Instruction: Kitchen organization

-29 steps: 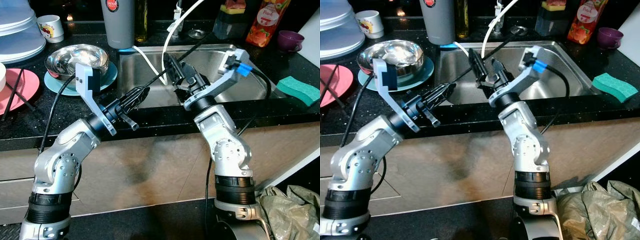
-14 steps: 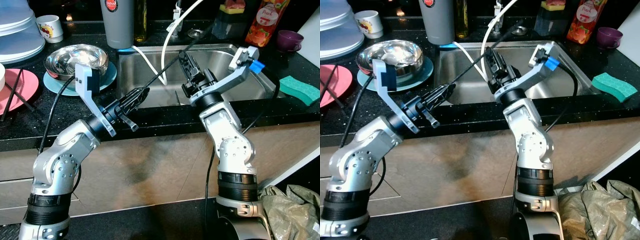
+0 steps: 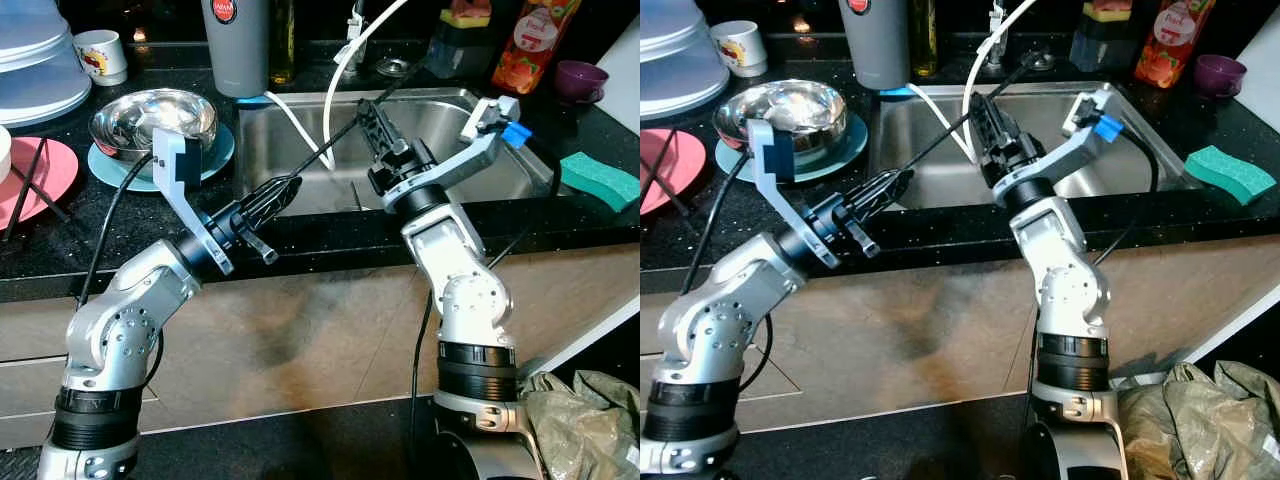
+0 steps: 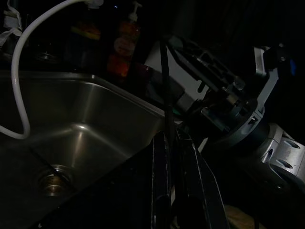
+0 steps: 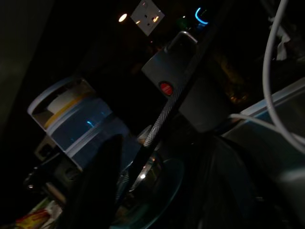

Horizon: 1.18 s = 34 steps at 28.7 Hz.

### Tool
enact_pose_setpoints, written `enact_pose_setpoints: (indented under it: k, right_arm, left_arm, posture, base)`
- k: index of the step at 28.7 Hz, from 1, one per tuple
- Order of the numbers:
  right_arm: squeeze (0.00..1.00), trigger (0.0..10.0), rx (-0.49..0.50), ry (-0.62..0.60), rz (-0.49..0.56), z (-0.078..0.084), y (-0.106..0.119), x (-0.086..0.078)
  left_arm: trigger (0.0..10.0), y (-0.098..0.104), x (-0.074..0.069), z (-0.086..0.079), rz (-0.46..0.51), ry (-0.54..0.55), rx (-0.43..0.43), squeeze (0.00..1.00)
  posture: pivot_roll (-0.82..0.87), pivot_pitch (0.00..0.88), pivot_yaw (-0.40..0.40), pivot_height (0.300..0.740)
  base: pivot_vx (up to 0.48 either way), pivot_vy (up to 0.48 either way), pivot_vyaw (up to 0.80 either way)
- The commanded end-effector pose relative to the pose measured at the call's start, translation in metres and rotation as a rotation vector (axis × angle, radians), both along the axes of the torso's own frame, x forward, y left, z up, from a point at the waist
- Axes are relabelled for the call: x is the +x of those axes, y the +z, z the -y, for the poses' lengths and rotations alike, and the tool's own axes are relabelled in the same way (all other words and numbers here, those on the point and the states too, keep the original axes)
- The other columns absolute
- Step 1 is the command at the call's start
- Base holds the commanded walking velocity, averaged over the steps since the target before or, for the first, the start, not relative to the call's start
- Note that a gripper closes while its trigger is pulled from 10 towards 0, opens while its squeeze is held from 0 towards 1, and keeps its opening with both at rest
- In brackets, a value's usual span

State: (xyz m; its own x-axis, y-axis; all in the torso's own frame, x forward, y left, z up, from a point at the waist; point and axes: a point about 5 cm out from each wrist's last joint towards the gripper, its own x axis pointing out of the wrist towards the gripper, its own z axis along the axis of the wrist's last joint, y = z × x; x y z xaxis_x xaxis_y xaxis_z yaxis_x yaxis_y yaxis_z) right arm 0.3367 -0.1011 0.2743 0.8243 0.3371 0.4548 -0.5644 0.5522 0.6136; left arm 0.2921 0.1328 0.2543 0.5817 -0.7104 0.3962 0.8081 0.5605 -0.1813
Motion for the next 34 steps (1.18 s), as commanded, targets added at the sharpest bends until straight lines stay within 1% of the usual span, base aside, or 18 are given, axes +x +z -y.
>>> enact_pose_setpoints:
  k: [1,4,5,6,7,11,17,18,19,34]
  right_arm:
    - [1.0,10.0,0.021,0.025,-0.016,-0.0031,0.0009,0.0009]
    - [1.0,10.0,0.04,0.045,-0.036,-0.0047,0.0005,0.0007]
    - [0.41,10.0,0.055,0.054,-0.044,-0.0053,0.0003,0.0006]
    - [0.41,10.0,0.064,0.06,-0.05,-0.0058,0.0003,0.0006]
    - [0.0,10.0,0.083,0.071,-0.058,-0.0065,0.0003,0.0005]
    - [0.0,10.0,0.124,0.091,-0.071,-0.0074,0.0011,-0.0002]
    - [0.0,10.0,0.136,0.11,-0.069,-0.0087,0.0028,-0.0016]
    - [0.0,8.9,0.135,0.115,-0.067,-0.0093,0.0035,-0.002]
    - [0.0,0.0,0.137,0.118,-0.063,-0.0096,0.0041,-0.0024]
    - [0.0,0.0,0.152,0.12,-0.057,-0.0072,0.0066,-0.0041]
  left_arm:
    - [0.0,0.0038,-0.0036,0.0008,0.018,-0.024,-0.007,0.0]
    - [0.0,0.004,-0.0046,0.0027,0.015,-0.041,-0.007,0.0]
    - [0.0,0.0034,-0.0053,0.0038,0.012,-0.05,-0.004,0.0]
    - [0.0,0.003,-0.0058,0.0044,0.011,-0.056,-0.002,0.0]
    - [0.0,0.0027,-0.0066,0.0054,0.008,-0.064,-0.004,0.0]
    - [0.0,0.0014,-0.0084,0.0073,0.003,-0.077,0.001,0.0]
    - [0.0,-0.0004,-0.0094,0.0072,-0.007,-0.087,0.014,0.0]
    - [0.0,-0.0011,-0.0093,0.0067,-0.009,-0.084,0.02,0.0]
    - [0.0,-0.0015,-0.0092,0.0061,-0.01,-0.082,0.022,0.0]
    - [0.0,-0.002,-0.0106,0.0063,-0.018,-0.102,0.022,0.0]
  posture:
    - [0.0,0.101,-0.037,0.74]
    - [0.0,0.102,-0.036,0.74]
    - [0.0,0.102,-0.037,0.74]
    - [0.0,0.102,-0.037,0.74]
    - [0.0,0.102,-0.036,0.74]
    - [0.01,0.101,-0.037,0.74]
    - [0.01,0.101,-0.037,0.74]
    - [0.01,0.101,-0.037,0.74]
    - [0.01,0.101,-0.037,0.74]
    - [0.0,0.088,-0.034,0.74]
  base:
    - [0.0,0.0,0.0]
    - [0.0,0.0,0.0]
    - [0.0,0.0,0.0]
    - [0.0,0.0,0.0]
    - [0.0,0.0,0.0]
    - [0.0,0.0,0.0]
    - [0.0,0.0,0.0]
    - [0.0,0.0,0.0]
    - [0.0,0.0,0.0]
    - [0.0,0.0,0.0]
